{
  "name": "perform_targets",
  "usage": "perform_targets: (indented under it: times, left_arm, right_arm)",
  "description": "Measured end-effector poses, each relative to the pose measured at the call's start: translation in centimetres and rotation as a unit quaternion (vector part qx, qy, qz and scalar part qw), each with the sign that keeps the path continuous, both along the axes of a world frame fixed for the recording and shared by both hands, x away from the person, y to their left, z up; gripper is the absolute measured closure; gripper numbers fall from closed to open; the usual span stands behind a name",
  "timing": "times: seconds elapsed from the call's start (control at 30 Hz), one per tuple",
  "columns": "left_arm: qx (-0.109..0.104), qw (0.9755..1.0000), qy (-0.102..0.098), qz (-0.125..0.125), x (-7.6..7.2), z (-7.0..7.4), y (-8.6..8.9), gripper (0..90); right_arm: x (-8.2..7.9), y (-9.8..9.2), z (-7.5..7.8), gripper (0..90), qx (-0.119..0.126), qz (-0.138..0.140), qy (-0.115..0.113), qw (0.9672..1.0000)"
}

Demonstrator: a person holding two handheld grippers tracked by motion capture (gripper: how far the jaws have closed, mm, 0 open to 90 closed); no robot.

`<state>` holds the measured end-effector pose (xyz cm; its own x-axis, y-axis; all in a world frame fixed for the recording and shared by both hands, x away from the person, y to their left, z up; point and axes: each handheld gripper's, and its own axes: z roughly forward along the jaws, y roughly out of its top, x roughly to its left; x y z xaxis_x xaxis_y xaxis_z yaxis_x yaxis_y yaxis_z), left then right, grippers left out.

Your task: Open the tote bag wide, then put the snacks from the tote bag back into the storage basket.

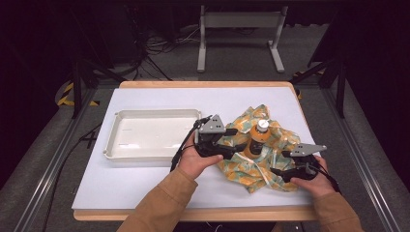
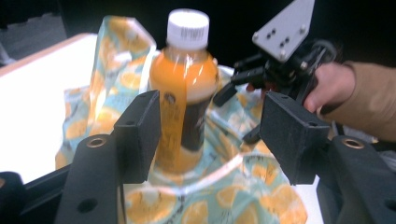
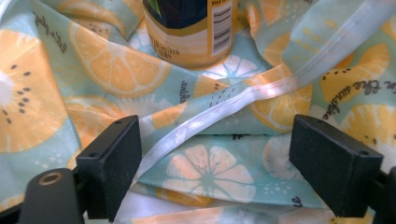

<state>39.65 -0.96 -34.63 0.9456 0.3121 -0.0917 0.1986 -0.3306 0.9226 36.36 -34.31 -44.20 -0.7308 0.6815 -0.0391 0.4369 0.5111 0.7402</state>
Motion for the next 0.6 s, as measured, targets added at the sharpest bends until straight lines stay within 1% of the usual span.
perform_targets:
  times: [0.1,0.13,0.17,0.2,0.27,0.3,0.37,0.43,0.5,0.53,0.6]
  left_arm:
    - [-0.010,0.9999,-0.002,-0.006,0.1,0.7,-0.4,38.1]
    - [-0.010,0.9999,-0.002,-0.006,0.1,0.7,-0.4,37.8]
    - [-0.011,0.9999,-0.005,-0.009,0.2,1.0,-0.6,37.8]
    - [-0.012,0.9999,-0.010,-0.008,0.4,1.3,-0.8,37.2]
    - [-0.014,0.9998,-0.007,-0.009,0.6,1.4,-0.9,37.0]
    - [-0.018,0.9998,-0.005,-0.010,0.7,1.4,-1.0,37.0]
    - [-0.021,0.9997,-0.003,-0.009,1.0,1.6,-1.2,36.9]
    - [-0.029,0.9996,0.003,-0.008,1.3,1.7,-1.4,36.7]
    - [-0.032,0.9994,0.009,-0.007,1.5,1.7,-1.6,36.7]
    - [-0.032,0.9994,0.007,-0.005,1.7,1.7,-1.7,36.7]
    - [-0.034,0.9994,0.012,-0.003,1.8,1.7,-2.0,36.5]
  right_arm:
    - [0.0,-0.1,0.1,17.6,0.009,0.001,-0.001,1.0000]
    - [0.0,-0.2,0.2,17.6,0.012,0.002,-0.004,0.9999]
    - [0.0,-0.2,0.2,17.6,0.012,0.002,-0.004,0.9999]
    - [-0.1,-0.2,0.5,17.6,0.020,0.005,-0.015,0.9997]
    - [-0.2,-0.3,0.7,17.6,0.028,0.005,-0.021,0.9994]
    - [-0.2,-0.3,0.7,17.6,0.028,0.005,-0.021,0.9994]
    - [-0.2,-0.5,0.9,17.7,0.039,0.005,-0.029,0.9988]
    - [-0.3,-0.6,1.1,17.7,0.049,0.006,-0.038,0.9981]
    - [-0.4,-0.8,1.3,17.7,0.059,0.006,-0.046,0.9972]
    - [-0.5,-0.8,1.5,17.7,0.066,0.007,-0.050,0.9965]
    - [-0.6,-0.9,1.8,17.7,0.079,0.009,-0.058,0.9951]
